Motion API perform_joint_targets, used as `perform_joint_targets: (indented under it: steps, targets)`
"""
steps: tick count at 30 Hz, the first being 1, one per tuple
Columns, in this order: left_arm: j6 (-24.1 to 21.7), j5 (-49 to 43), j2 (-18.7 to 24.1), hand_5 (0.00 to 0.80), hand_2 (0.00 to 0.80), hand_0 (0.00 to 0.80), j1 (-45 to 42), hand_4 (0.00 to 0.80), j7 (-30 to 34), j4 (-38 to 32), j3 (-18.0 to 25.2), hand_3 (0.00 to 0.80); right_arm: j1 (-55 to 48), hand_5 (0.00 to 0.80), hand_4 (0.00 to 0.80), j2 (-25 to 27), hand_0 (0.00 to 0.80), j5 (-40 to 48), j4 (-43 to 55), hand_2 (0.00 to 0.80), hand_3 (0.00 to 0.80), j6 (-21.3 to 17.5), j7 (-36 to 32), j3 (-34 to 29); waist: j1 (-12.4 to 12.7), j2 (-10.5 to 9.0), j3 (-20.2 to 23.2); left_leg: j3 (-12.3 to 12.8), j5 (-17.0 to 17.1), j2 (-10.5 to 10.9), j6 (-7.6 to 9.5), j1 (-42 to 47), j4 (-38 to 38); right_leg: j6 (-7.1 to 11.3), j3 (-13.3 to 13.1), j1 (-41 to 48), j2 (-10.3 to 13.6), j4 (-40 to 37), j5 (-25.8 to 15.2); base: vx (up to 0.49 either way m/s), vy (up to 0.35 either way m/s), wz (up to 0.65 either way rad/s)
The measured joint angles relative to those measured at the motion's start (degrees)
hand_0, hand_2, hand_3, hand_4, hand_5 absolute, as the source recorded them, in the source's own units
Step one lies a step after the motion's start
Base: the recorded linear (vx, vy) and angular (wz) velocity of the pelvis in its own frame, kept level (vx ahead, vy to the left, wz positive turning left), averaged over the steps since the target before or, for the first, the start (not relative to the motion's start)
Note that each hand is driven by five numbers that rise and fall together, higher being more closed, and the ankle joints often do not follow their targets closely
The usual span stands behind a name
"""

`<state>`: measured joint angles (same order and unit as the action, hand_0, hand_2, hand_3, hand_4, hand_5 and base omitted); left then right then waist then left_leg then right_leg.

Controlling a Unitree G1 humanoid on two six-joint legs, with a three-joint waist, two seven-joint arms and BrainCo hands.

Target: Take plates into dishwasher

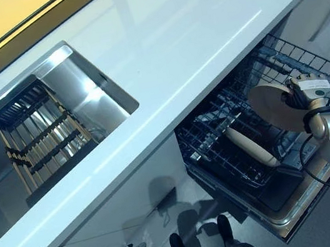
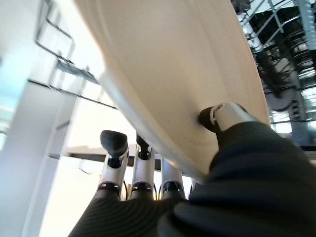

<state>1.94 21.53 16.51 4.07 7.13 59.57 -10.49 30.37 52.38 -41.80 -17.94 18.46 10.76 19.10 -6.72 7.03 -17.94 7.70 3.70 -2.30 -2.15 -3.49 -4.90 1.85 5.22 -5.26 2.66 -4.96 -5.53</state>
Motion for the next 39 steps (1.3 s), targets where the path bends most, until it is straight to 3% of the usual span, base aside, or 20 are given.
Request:
perform_joint_targets:
  steps: [4, 14, 23, 38, 39]
  targets:
    - [0.02, -0.01, -0.18, 0.000, 0.000, 0.000, -0.01, 0.000, 0.02, -0.01, -0.82, 0.000, 0.38, 0.800, 0.800, -0.95, 0.800, -3.67, -0.96, 0.800, 0.800, -0.50, 3.45, 4.29, 0.53, 0.21, 0.12, -0.19, 0.16, 0.16, 0.13, -0.06, 0.00, -0.01, 0.17, 0.03, 0.21, -0.04, -0.01, 0.005, 0.001, 0.02]
    - [0.17, -0.03, -0.32, 0.000, 0.000, 0.000, 0.28, 0.000, 0.23, -0.03, -1.86, 0.000, 0.44, 0.800, 0.800, -5.41, 0.800, -4.82, -5.81, 0.800, 0.800, 0.67, 8.23, 6.62, 1.39, 1.07, 0.75, -0.73, 0.30, 0.37, 0.28, -0.16, 0.01, 0.00, 0.63, 0.19, 0.44, 0.01, -0.01, 0.001, 0.001, 0.01]
    - [0.14, -0.02, -0.57, 0.000, 0.000, 0.000, 0.30, 0.000, 0.23, -0.04, -2.08, 0.000, 0.43, 0.800, 0.800, -8.59, 0.800, -4.75, -11.03, 0.800, 0.800, 4.47, 8.61, 8.67, 1.36, 2.56, 2.07, -0.99, 0.44, 0.32, 0.23, -0.18, 0.01, 0.00, 0.84, 0.26, 0.42, 0.01, -0.02, 0.000, 0.000, 0.00]
    - [0.13, -0.02, -0.69, 0.000, 0.000, 0.000, 0.40, 0.000, 0.61, 0.02, -4.20, 0.000, 1.88, 0.800, 0.800, -10.81, 0.800, -0.16, -15.02, 0.800, 0.800, 7.28, 7.39, 10.38, 1.56, 2.29, 3.53, -1.67, 0.65, 0.32, 0.20, -0.23, 0.01, 0.00, 1.55, 0.55, 0.45, 0.00, -0.01, -0.003, 0.000, 0.02]
    - [0.17, -0.02, -0.69, 0.000, 0.000, 0.000, 0.40, 0.000, 0.61, 0.02, -4.20, 0.000, 2.08, 0.684, 0.684, -10.80, 0.684, 0.81, -15.02, 0.684, 0.684, 7.43, 7.29, 10.38, 1.56, 2.30, 3.54, -1.69, 0.66, 0.32, 0.20, -0.23, 0.01, 0.00, 1.56, 0.55, 0.45, 0.00, -0.01, 0.000, 0.000, 0.00]
